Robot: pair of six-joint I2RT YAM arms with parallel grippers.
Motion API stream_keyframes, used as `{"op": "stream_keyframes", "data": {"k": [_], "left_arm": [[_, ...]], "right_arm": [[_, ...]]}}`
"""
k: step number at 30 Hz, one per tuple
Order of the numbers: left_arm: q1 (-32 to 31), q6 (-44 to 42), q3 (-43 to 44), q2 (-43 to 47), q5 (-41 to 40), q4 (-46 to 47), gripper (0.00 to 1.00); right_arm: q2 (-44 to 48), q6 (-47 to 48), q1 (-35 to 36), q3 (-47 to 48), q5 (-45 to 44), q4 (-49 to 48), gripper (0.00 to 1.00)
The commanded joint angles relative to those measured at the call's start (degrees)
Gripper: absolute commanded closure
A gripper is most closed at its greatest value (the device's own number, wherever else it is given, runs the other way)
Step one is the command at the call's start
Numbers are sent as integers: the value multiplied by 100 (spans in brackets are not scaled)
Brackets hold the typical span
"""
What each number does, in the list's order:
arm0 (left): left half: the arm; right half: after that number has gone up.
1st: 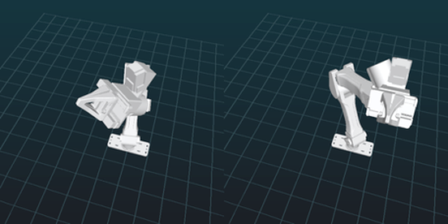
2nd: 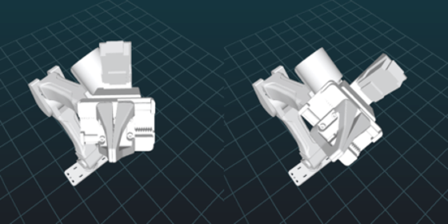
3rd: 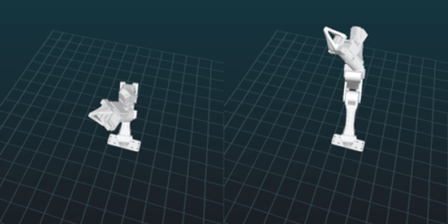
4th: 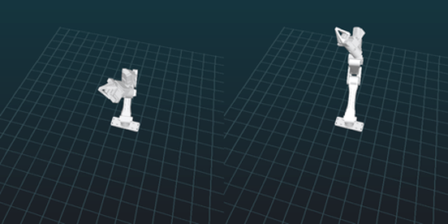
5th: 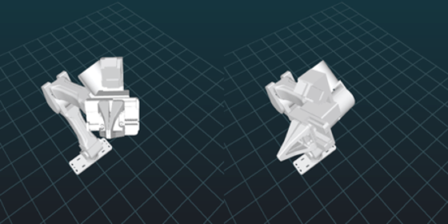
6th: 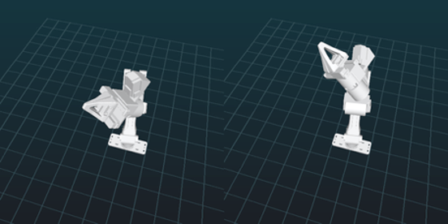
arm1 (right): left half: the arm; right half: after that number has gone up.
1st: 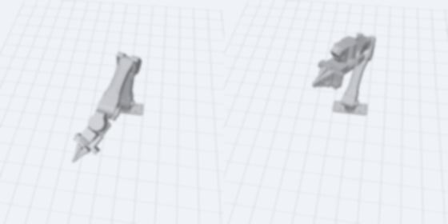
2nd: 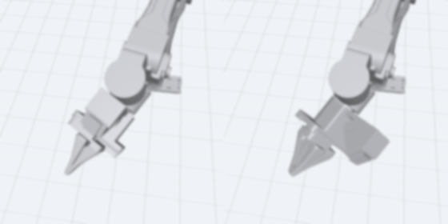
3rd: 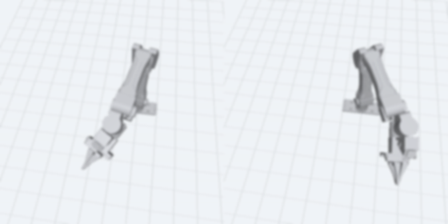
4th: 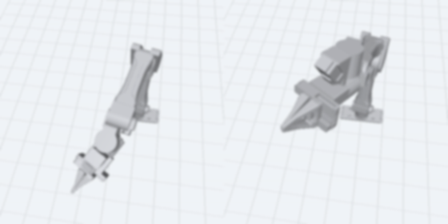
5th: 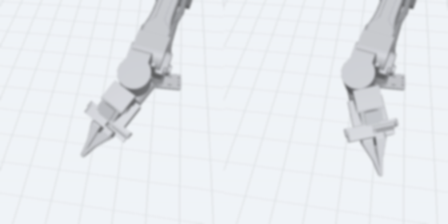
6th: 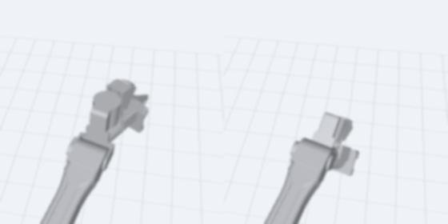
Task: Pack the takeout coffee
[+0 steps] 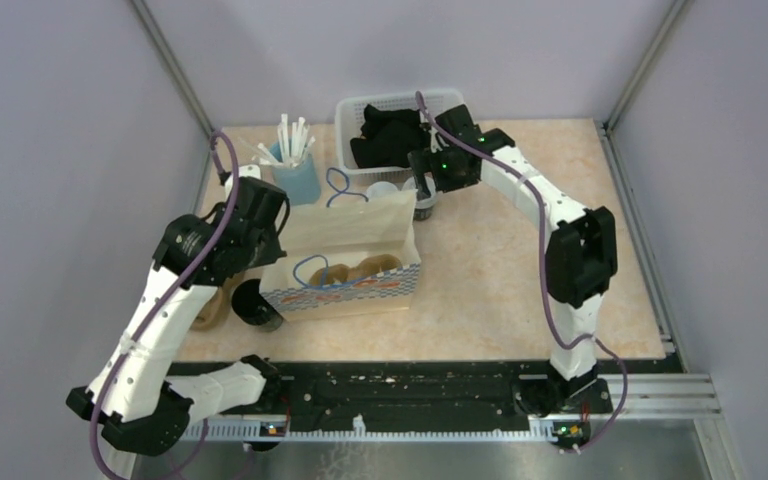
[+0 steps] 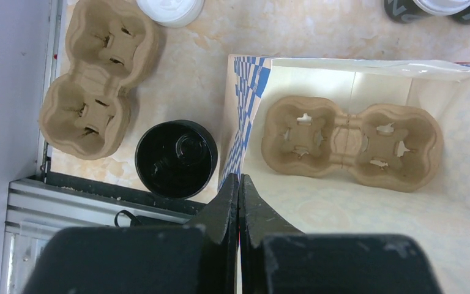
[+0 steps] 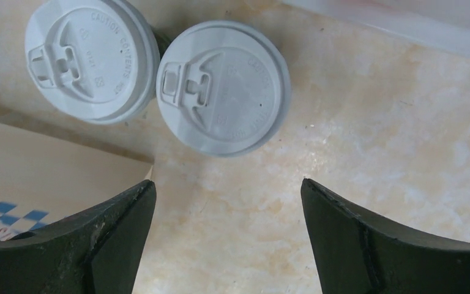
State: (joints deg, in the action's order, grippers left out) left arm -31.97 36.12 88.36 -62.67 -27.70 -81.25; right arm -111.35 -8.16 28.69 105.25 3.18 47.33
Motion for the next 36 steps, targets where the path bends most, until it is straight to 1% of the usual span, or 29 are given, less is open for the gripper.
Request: {"op": "stream_keyframes", "data": {"k": [1,3,5,7,9,11,12,19,24,31,36], "left_arm": [[18,153,-86,244,-185,90,100],[19,188,-143,281,-166,100,100],[20,193,-189,298,-138,117,100],[19,182,-212,276,-103,123,100],[21,153,-213,246,-78,136,100],[15,127,-192,218,-62,159,100],[15,107,-179,208,-56,178,100],[22,47,-177,159,82,268,100],[22,9,-144,182,99,222,100],[21,-11,-120,181,124,224,100],[17,-8,-112,188,110,224,100]], "right_arm": [[-160,399,6,571,95,-423,12],[-347,519,69,732,-59,-378,11],[-522,665,128,896,-148,-288,5],[-583,775,214,906,-230,-363,4],[-650,790,275,947,-283,-388,4],[-763,1000,341,1060,-292,-315,3],[-816,1041,369,1112,-423,-291,3],[-1085,1165,463,1367,-604,-183,3],[-1274,1203,464,1626,-605,-35,3],[-1473,1203,464,1827,-514,77,7],[-1517,1210,464,1844,-549,125,6]]}}
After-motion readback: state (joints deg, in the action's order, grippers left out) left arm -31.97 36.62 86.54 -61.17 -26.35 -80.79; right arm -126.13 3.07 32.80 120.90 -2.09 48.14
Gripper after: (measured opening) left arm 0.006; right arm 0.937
